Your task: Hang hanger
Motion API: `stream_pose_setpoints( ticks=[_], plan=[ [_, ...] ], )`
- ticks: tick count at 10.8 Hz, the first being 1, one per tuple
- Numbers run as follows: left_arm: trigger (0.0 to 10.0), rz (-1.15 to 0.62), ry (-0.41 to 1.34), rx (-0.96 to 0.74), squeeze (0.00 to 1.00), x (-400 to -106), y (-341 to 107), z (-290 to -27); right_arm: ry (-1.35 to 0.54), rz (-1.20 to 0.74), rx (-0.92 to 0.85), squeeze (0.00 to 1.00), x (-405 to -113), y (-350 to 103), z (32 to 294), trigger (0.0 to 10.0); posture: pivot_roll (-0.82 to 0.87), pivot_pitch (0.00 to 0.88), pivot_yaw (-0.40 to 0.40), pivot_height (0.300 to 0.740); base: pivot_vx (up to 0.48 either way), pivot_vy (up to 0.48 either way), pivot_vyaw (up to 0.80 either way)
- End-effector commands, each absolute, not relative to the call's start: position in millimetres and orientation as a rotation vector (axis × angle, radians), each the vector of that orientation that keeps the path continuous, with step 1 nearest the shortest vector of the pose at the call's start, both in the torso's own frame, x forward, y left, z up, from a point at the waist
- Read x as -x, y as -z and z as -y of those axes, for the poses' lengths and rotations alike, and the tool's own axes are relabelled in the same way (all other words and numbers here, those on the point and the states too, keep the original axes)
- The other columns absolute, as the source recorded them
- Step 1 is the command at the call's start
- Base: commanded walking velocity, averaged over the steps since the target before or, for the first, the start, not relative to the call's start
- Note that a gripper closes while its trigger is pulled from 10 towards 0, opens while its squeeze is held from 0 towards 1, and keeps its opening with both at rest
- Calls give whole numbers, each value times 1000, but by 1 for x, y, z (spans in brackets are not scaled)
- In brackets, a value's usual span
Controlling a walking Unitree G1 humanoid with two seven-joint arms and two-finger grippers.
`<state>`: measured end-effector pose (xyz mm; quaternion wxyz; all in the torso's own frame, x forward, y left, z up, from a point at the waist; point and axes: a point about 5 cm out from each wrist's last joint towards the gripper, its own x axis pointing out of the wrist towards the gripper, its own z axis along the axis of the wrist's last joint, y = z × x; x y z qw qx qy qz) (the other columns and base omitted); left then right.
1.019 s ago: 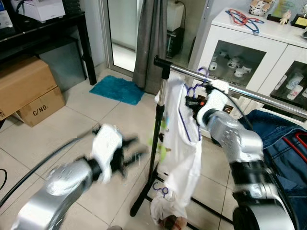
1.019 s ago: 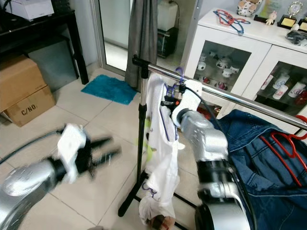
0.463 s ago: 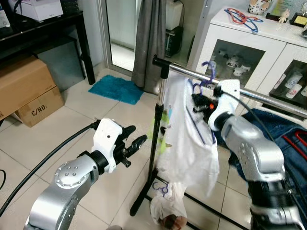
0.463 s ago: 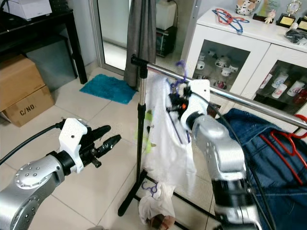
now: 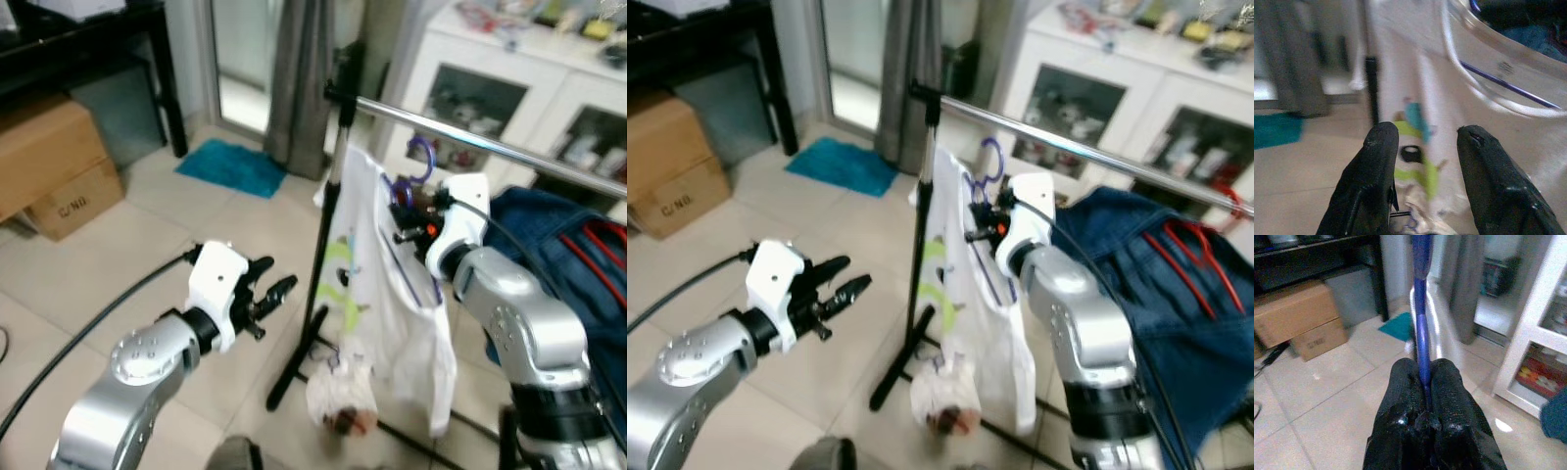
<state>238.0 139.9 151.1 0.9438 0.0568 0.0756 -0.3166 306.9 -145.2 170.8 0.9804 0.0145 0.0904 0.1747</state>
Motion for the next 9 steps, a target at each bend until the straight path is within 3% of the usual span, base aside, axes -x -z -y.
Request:
stream_pose_setpoints(
  ticks=[1, 5, 6, 9],
  plan=[
    [10000, -175, 651, -113, 0, -236, -148, -139, -368, -153, -25, 0, -306, -179, 142, 0, 103, 0, -64, 740, -281, 0, 0],
    [10000, -163, 656, -139, 0, -252, -149, -135, -389, -153, -77, 0, -299, -176, 136, 0, 97, 0, -60, 740, -194, 0, 0],
    [10000, -134, 616, -123, 1000, -266, -153, -133, -426, -137, -134, 0, -297, -178, 130, 0, 94, 0, -61, 740, 0, 0, 0],
    [10000, -46, 539, -209, 1000, -295, -166, -127, -528, -106, -252, 0, -291, -185, 118, 0, 86, 0, -62, 740, 0, 0, 0]
  ],
)
